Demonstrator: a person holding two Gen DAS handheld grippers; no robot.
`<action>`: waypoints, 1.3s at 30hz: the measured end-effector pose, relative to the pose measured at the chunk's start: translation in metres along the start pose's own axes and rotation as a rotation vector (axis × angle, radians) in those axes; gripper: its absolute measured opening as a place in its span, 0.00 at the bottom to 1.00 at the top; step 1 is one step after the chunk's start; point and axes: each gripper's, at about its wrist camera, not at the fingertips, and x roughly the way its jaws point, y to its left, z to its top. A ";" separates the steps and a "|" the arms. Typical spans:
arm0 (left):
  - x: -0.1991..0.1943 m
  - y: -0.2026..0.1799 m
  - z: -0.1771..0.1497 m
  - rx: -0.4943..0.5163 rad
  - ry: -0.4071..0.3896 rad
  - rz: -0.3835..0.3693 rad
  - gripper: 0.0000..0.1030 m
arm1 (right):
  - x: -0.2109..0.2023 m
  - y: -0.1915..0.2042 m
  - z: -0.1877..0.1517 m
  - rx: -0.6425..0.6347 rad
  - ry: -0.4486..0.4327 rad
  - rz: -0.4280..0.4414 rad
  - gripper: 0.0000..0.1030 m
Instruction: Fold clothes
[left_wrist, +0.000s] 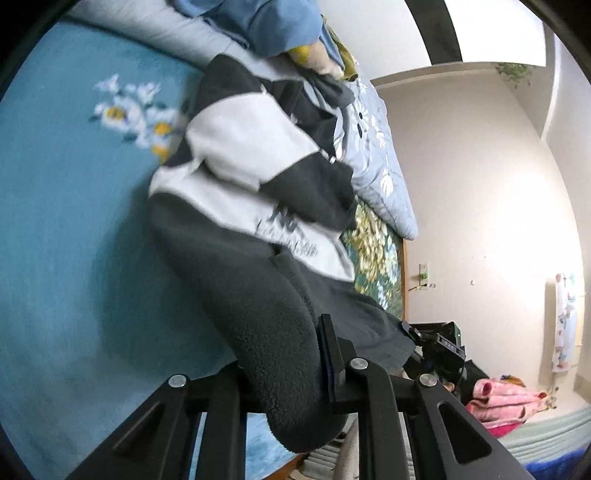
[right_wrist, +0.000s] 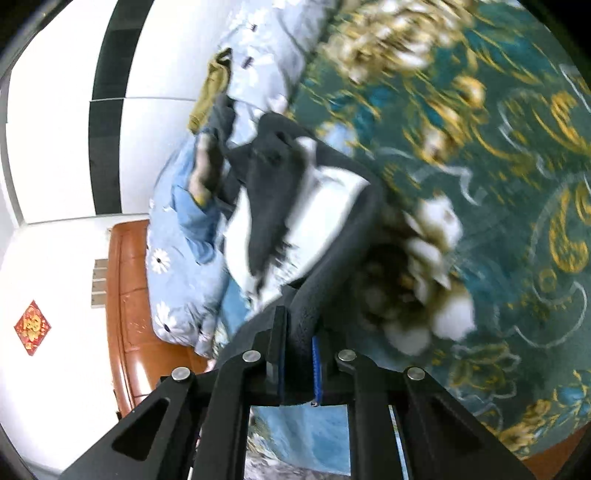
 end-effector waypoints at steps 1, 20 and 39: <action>-0.001 -0.005 0.010 -0.002 -0.001 0.003 0.18 | 0.000 0.008 0.006 -0.004 -0.006 0.010 0.11; 0.077 0.020 0.212 -0.322 -0.053 0.115 0.28 | 0.141 0.061 0.226 -0.023 0.121 -0.027 0.11; 0.065 -0.012 0.231 -0.194 -0.049 0.384 0.65 | 0.148 0.080 0.241 -0.177 0.137 -0.108 0.32</action>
